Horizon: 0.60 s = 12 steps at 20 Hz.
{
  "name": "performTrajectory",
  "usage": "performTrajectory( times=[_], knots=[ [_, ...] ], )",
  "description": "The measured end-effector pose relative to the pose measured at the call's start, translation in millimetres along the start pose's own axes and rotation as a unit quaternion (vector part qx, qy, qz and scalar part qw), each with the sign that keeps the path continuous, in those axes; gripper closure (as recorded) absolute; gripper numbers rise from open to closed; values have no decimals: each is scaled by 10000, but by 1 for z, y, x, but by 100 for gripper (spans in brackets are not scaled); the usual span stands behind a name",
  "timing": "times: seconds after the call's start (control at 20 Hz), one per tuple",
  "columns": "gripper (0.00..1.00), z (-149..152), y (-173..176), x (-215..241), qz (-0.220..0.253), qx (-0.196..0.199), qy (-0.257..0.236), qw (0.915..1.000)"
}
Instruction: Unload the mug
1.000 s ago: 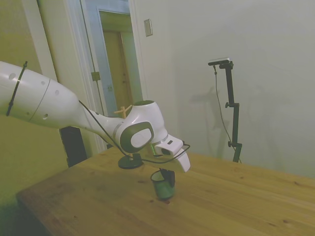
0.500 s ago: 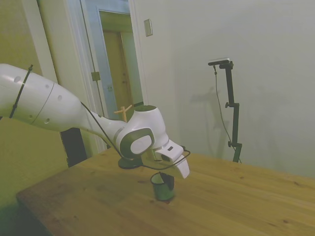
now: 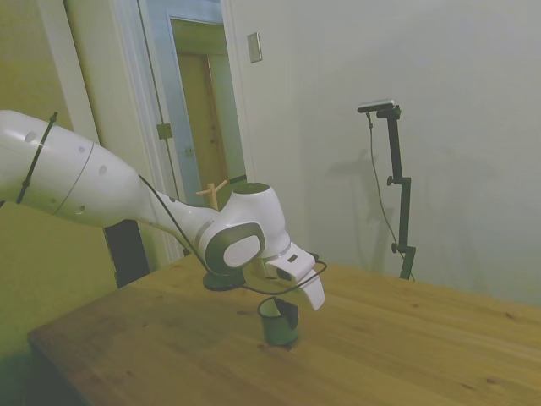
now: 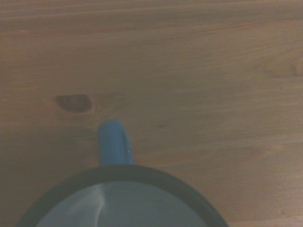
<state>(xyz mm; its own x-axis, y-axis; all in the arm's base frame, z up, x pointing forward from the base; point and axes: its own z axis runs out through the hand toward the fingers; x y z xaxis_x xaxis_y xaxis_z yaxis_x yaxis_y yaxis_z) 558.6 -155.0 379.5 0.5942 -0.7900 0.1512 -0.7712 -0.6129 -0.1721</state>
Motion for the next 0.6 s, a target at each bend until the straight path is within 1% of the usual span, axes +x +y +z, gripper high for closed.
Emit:
performTrajectory(
  times=[0.2,0.35,0.45,0.6],
  knots=[
    [0,-1,4,0,31,0,-3,10000],
    [0,-7,7,0,34,13,14,10000],
    [0,-20,8,1,16,42,58,10000],
    [0,-56,7,0,-98,116,237,9996]
  ],
)
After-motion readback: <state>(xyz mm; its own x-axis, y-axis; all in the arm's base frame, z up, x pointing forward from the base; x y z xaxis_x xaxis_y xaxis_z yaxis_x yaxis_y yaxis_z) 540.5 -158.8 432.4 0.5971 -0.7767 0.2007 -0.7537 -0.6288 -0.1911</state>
